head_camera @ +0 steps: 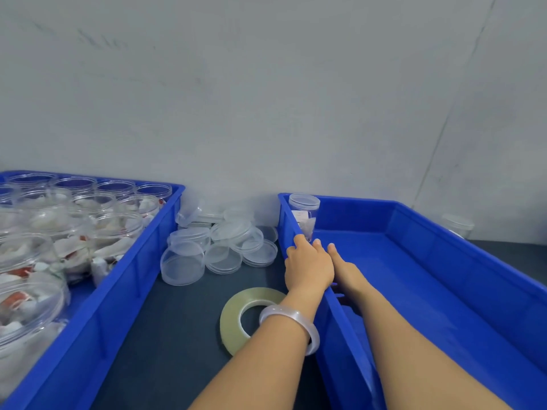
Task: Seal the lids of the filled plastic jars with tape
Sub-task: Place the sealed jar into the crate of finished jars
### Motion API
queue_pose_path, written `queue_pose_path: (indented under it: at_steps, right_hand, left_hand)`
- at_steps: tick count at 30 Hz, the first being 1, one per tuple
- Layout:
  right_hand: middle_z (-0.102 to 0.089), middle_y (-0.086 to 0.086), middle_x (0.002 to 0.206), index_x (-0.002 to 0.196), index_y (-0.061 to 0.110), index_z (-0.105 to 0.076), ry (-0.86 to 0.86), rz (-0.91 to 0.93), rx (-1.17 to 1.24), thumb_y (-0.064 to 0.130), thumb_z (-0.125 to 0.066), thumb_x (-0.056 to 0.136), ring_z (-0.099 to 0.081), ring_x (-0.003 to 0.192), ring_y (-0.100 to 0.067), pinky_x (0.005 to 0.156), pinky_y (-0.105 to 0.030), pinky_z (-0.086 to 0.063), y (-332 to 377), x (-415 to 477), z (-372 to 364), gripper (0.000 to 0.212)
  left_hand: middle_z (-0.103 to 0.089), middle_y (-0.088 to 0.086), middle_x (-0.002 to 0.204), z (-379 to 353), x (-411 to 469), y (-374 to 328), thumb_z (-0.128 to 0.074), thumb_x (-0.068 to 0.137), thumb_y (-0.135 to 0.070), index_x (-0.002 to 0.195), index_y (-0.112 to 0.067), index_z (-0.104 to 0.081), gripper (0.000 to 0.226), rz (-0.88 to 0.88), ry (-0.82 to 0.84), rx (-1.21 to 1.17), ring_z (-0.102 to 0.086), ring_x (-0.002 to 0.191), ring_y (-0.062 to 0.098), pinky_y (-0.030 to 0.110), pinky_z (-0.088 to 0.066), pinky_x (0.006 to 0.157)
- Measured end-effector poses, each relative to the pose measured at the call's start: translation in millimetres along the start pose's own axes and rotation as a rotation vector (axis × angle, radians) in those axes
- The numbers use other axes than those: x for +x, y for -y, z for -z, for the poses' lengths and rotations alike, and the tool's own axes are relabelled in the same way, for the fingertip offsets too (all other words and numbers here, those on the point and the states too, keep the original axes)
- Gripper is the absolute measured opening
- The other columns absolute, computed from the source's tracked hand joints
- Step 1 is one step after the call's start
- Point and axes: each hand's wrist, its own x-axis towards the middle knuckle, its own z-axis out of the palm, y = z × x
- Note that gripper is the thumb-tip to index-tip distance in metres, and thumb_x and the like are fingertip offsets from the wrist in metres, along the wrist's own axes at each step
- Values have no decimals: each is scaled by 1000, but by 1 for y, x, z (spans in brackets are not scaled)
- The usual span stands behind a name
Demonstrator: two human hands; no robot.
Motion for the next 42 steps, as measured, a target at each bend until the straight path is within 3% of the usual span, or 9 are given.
queue_pose_path:
  at_steps: [4, 7, 12, 15, 19, 25, 29, 34, 42]
  right_hand:
    - [-62, -3, 71, 74, 10, -63, -94, 130, -6, 43, -40, 99, -55, 64, -14, 51, -25, -42, 29, 2, -10, 47]
    - [-45, -3, 60, 59, 13, -45, -163, 209, -157, 33, -49, 96, -40, 54, -16, 49, -28, -30, 50, 8, -27, 42]
    - [-54, -13, 88, 83, 5, -48, -224, 193, -382, 31, -51, 92, -47, 69, -21, 51, -29, -31, 57, 0, -49, 27]
    - [-55, -18, 99, 82, 8, -51, -280, 361, -536, 20, -51, 91, -50, 90, -32, 69, -33, -38, 72, -9, -65, 16]
    - [-65, -15, 116, 122, 9, -61, -137, 532, -412, 15, -52, 92, -59, 109, -30, 80, -31, -42, 109, -17, -103, 32]
    - [-66, -17, 112, 111, 5, -63, 162, 665, -544, 4, -52, 87, -60, 103, -28, 70, -28, -35, 126, -32, -197, 26]
    - [-65, -13, 100, 76, 17, -55, 265, 651, -470, 4, -46, 86, -48, 84, -18, 68, -26, -33, 115, -41, -235, 19]
    - [-65, -6, 115, 118, 11, -62, 291, 629, -340, 19, -53, 94, -59, 103, -20, 80, -25, -42, 103, -45, -235, 27]
    - [-57, -6, 125, 137, 14, -44, 174, 503, -191, 37, -57, 92, -55, 112, -19, 92, -32, -44, 74, -26, -193, 52]
  left_hand:
    - [-51, 9, 129, 11, 0, 2, -39, 100, -26, 128, -13, -50, 33, -59, 16, -71, -53, 115, 26, 40, -45, 97]
    - [-58, 4, 125, 35, 5, 1, -44, 93, -7, 120, -12, -61, 32, -111, -28, -134, -54, 116, 22, 26, -44, 92]
    - [-60, 9, 129, 70, 8, 1, -42, 85, 8, 123, -7, -61, 46, -109, 91, -90, -54, 120, 22, 24, -42, 92]
    - [-60, 11, 128, 89, 9, 6, -42, 86, 8, 125, -7, -59, 45, -112, 97, -21, -56, 118, 23, 24, -43, 88]
    - [-65, 12, 119, 150, 16, -6, -49, 89, 0, 117, -9, -65, 33, -181, -35, 64, -58, 113, 25, 27, -42, 91]
    - [-55, 14, 127, 222, 16, 32, -49, 93, -18, 121, -9, -57, 30, -43, -387, 663, -44, 124, 29, 37, -37, 103]
    - [-50, 12, 131, 258, 24, 53, -54, 90, -20, 126, -12, -53, 36, 175, -343, 960, -43, 125, 31, 41, -43, 100]
    - [-64, 16, 116, 272, 32, 61, -49, 91, -5, 114, -2, -61, 26, 142, -224, 1009, -59, 110, 31, 38, -47, 91]
    - [-62, 19, 113, 266, 16, -18, -54, 88, 0, 107, 0, -63, 21, -215, -564, 956, -57, 109, 37, 39, -47, 78]
